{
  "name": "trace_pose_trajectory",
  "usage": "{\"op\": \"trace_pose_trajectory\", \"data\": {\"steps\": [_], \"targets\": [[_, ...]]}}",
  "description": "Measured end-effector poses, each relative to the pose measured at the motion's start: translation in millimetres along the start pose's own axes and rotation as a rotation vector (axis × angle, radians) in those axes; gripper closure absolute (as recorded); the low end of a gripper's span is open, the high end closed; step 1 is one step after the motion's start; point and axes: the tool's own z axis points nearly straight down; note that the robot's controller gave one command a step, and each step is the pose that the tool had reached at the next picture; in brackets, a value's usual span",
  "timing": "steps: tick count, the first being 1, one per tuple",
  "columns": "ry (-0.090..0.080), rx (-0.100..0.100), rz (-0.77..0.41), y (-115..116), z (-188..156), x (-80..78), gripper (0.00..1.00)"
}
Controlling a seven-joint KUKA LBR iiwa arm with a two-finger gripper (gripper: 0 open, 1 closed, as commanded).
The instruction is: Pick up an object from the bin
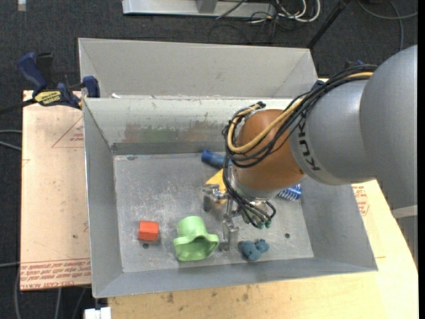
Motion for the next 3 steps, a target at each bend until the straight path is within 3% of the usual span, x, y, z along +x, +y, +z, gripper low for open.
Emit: {"op": "trace_pose_trajectory", "data": {"steps": [1,2,3], "targets": [[-0.003,-0.003,-0.226,69.2,-1.0,17.7,0.00],[-0.008,-0.001,-0.220,66.2,-2.1,16.0,1.00],[-0.006,-0.001,-0.220,66.0,-1.4,16.6,0.00]]}}
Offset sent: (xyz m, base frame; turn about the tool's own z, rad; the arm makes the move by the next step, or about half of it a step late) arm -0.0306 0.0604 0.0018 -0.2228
